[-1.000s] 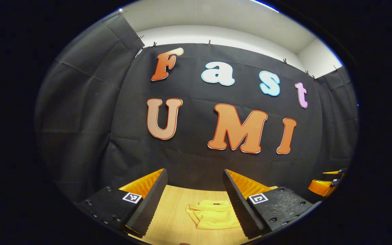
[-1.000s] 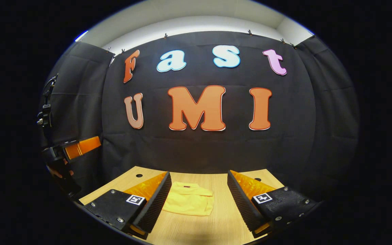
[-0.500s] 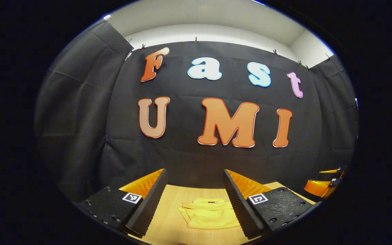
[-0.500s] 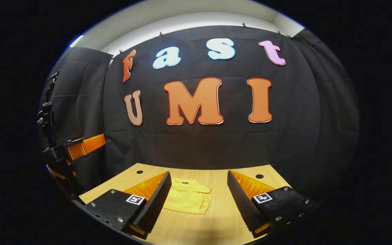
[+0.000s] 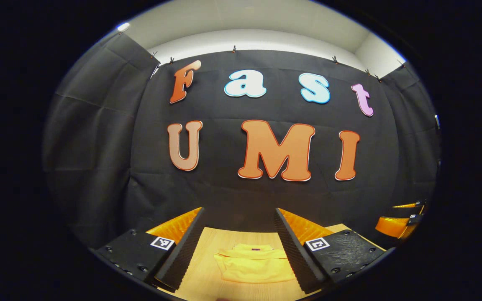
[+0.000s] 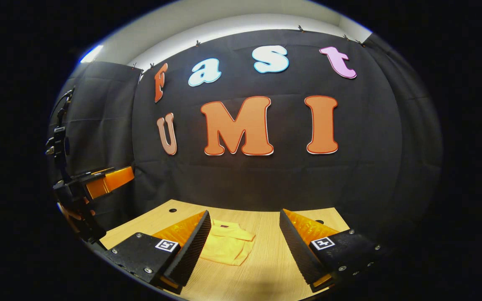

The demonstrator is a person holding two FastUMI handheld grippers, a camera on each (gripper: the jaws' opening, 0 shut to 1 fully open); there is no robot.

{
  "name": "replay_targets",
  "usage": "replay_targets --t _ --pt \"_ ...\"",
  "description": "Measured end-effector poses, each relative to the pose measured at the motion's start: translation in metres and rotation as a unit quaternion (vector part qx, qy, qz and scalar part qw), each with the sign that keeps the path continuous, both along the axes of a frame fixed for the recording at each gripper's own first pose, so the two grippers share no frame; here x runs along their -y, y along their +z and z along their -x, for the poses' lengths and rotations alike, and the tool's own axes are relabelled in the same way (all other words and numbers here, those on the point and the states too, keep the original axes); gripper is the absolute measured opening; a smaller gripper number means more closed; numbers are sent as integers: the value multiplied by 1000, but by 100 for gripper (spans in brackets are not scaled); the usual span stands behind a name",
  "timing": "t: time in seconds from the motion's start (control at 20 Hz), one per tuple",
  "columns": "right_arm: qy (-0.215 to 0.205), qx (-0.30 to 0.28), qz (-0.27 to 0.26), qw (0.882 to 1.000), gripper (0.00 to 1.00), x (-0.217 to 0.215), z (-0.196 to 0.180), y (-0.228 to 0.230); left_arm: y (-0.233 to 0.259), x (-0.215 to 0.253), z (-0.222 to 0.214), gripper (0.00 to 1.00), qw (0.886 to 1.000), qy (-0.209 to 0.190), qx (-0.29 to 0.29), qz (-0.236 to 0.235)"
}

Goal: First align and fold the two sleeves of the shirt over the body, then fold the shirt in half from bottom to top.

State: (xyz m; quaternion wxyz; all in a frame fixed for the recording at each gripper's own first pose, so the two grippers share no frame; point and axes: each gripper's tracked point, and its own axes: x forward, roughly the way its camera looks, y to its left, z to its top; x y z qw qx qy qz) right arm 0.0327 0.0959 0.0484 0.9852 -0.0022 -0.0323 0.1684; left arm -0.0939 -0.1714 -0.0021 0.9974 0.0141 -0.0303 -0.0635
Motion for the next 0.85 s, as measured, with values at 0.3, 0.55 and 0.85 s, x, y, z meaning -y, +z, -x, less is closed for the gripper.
replay_targets --t 0.3,0.55,0.85 --pt "-16 4 -8 1000 99 -2 3 2 2 -20 -5 98 1000 -6 -2 -9" --pt "-25 0 -10 1000 99 1 10 -1 0 -17 -6 96 1000 -17 -4 -6" --pt "-30 1 -10 1000 99 5 17 0 -4 -27 11 98 1000 -28 -9 -3"
